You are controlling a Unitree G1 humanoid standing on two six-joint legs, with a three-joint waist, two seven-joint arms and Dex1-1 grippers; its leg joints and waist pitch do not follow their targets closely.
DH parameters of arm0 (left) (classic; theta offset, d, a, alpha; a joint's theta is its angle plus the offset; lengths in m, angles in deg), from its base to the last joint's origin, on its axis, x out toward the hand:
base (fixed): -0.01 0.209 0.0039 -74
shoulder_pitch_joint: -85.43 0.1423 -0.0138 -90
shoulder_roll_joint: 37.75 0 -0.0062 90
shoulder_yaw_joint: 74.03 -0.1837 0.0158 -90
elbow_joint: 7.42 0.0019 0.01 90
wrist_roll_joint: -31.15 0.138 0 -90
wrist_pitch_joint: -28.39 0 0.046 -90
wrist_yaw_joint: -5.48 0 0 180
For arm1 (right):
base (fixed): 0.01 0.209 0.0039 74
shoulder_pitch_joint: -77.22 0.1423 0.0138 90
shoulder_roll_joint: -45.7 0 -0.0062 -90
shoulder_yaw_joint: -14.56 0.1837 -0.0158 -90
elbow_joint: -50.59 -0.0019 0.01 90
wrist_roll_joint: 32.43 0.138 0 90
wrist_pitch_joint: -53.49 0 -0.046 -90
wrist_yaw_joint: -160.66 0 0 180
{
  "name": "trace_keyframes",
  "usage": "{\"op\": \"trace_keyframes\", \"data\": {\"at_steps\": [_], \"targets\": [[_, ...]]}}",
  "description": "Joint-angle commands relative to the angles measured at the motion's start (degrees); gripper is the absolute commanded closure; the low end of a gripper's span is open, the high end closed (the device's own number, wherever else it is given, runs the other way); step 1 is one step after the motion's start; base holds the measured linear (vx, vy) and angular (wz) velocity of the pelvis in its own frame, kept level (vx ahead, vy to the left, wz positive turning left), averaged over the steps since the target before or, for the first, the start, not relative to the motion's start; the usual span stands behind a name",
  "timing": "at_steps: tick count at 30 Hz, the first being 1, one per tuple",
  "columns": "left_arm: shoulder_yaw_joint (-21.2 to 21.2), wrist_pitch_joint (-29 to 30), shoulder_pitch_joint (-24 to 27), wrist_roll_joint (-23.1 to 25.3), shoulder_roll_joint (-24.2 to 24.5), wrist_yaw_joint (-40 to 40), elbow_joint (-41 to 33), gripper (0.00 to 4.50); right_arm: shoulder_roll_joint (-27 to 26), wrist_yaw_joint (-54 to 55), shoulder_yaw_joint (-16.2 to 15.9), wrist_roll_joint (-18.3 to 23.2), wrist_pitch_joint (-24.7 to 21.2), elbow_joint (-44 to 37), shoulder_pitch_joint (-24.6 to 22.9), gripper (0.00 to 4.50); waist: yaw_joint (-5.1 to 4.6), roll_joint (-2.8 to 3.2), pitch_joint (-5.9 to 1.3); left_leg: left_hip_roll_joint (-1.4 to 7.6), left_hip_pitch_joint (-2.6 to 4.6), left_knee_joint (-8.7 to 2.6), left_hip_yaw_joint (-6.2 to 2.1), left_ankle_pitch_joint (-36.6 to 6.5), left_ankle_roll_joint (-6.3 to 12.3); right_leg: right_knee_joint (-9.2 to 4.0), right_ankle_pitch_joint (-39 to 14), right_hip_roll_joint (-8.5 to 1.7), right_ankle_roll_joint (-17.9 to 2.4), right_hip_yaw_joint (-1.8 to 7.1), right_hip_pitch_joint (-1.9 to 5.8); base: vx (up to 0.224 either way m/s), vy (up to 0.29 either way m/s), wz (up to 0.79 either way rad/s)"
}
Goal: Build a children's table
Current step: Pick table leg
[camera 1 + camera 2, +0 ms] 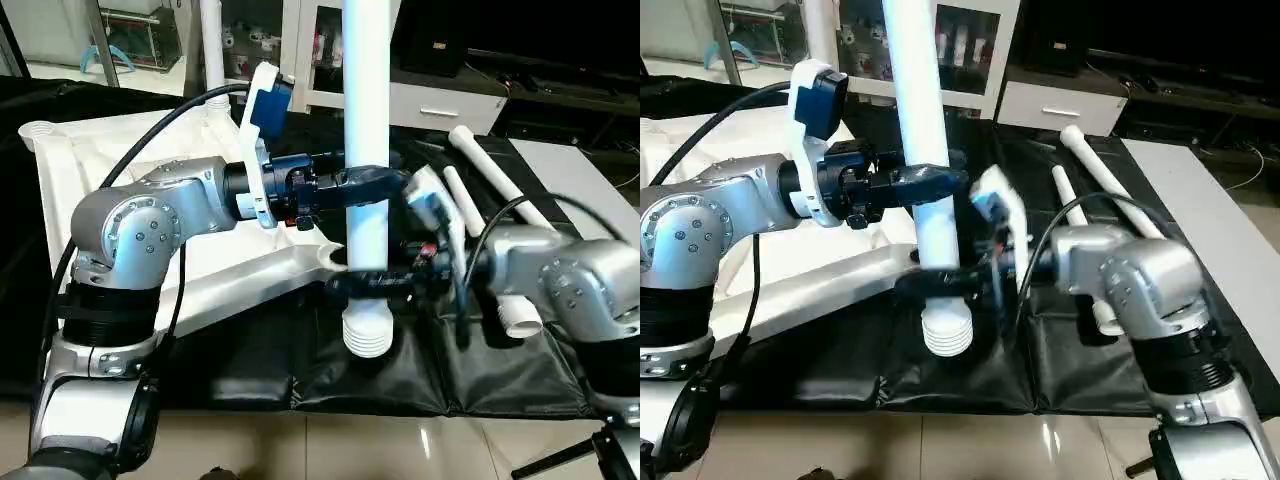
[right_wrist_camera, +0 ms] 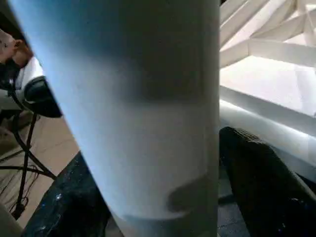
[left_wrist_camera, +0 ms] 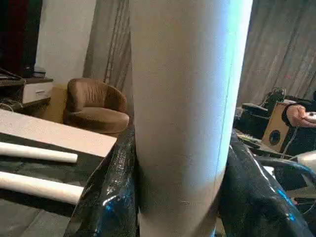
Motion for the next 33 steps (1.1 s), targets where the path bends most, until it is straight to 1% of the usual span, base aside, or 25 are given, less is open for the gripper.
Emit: {"op": "trace_keyframes", "data": {"at_steps": [1,5,9,14,18,21,24,26,28,29,30,31,33], "targets": [[-0.89,-0.86,-1.90,-0.75,0.10,1.50,-0.29,2.71,0.88,0.07,-1.35,-1.61,-0.02,-0.47,-0.57,1.26,0.19,1.21,-4.02,1.03,1.07,-4.17,-0.08,-11.76,-3.45,-3.82,-14.35,-3.03,-8.73,2.25,3.74,0.000,0.000,0.00],[-1.38,-0.92,-1.79,-0.66,0.73,2.56,-0.36,2.71,1.42,-0.14,-2.35,-2.07,0.50,-0.56,-0.82,1.26,0.22,1.27,-4.01,1.06,1.11,-4.18,-0.12,-12.44,-3.60,-3.86,-15.20,-3.09,-8.55,2.27,3.73,0.000,0.000,0.00],[-2.47,-0.79,-1.34,-0.38,1.64,4.21,-0.72,2.71,2.35,-1.09,-3.19,-2.74,1.03,-0.97,-0.98,1.26,0.29,1.39,-4.03,1.08,1.10,-4.20,-0.15,-12.29,-3.69,-3.76,-14.50,-3.08,-8.71,2.27,3.78,0.000,0.000,0.00],[-3.20,-0.86,-1.20,-0.19,2.12,4.94,-0.70,2.71,2.95,-1.91,-3.53,-3.08,1.46,-1.39,-1.02,1.26,0.31,1.24,-4.05,1.06,1.04,-4.15,-0.12,-11.94,-3.62,-3.68,-14.20,-3.08,-8.84,2.31,3.85,0.000,0.000,0.00],[-3.61,-1.04,-1.18,-0.06,2.41,5.42,-0.64,2.71,3.43,-2.51,-3.85,-3.12,2.06,-1.65,-1.01,1.26,0.30,1.28,-4.02,1.07,1.13,-4.11,-0.13,-12.63,-3.66,-3.80,-15.26,-3.08,-8.68,2.28,3.79,0.000,0.000,0.00],[-3.76,-1.16,-1.20,-0.06,2.55,5.61,-0.54,2.71,3.62,-2.84,-3.96,-3.32,2.41,-1.70,-0.98,1.26,0.30,1.25,-4.07,1.08,1.05,-4.09,-0.14,-12.08,-3.53,-3.65,-14.33,-3.08,-8.97,2.28,3.86,0.000,0.000,0.00],[-3.81,-1.17,-1.19,-0.11,2.70,5.71,-0.53,2.71,3.52,-3.04,-3.79,-3.61,2.49,-1.75,-1.03,1.26,0.32,1.28,-4.06,1.04,1.08,-4.05,-0.11,-12.29,-3.51,-3.71,-14.54,-3.07,-9.05,2.28,3.84,0.000,0.000,0.00],[-3.80,-1.19,-1.21,-0.15,2.72,5.70,-0.49,2.71,3.42,-3.02,-3.69,-3.53,2.50,-1.71,-1.05,1.53,0.33,1.31,-4.07,1.06,1.08,-4.04,-0.14,-12.25,-3.51,-3.66,-14.59,-3.08,-9.02,2.28,3.85,0.000,0.000,0.00],[-3.81,-1.21,-1.20,-0.18,2.74,5.73,-0.48,2.71,3.31,-2.95,-3.58,-3.43,2.50,-1.66,-1.09,1.63,0.31,1.31,-4.08,1.07,1.09,-4.04,-0.13,-12.18,-3.50,-3.64,-14.23,-3.04,-9.14,2.27,3.84,0.000,0.000,0.00],[-3.85,-1.27,-1.19,-0.22,2.76,5.79,-0.47,2.71,3.24,-2.91,-3.51,-3.35,2.51,-1.60,-1.12,1.80,0.33,1.31,-4.07,1.06,1.09,-4.04,-0.13,-12.32,-3.50,-3.67,-14.46,-3.05,-9.07,2.27,3.85,0.000,0.000,0.00],[-3.94,-1.32,-1.17,-0.21,2.83,5.93,-0.47,2.71,3.17,-2.87,-3.45,-3.30,2.49,-1.39,-1.15,1.80,0.34,1.35,-4.09,1.07,1.11,-4.04,-0.15,-12.22,-3.55,-3.62,-14.32,-3.06,-9.10,2.27,3.85,0.000,0.000,0.00],[-3.99,-1.33,-1.15,-0.20,2.88,6.02,-0.48,2.71,3.14,-2.84,-3.44,-3.31,2.47,-1.28,-1.14,1.94,0.33,1.40,-4.07,1.08,1.13,-4.05,-0.15,-12.37,-3.57,-3.63,-14.26,-3.04,-9.18,2.26,3.81,0.000,0.000,0.00],[-3.99,-1.41,-1.10,-0.20,2.90,6.12,-0.53,2.71,3.10,-2.80,-3.40,-3.29,2.44,-1.21,-1.13,2.04,0.32,1.41,-4.10,1.08,1.15,-4.05,-0.18,-12.61,-3.58,-3.65,-14.31,-3.02,-9.19,2.24,3.83,0.000,0.000,0.00]]}}
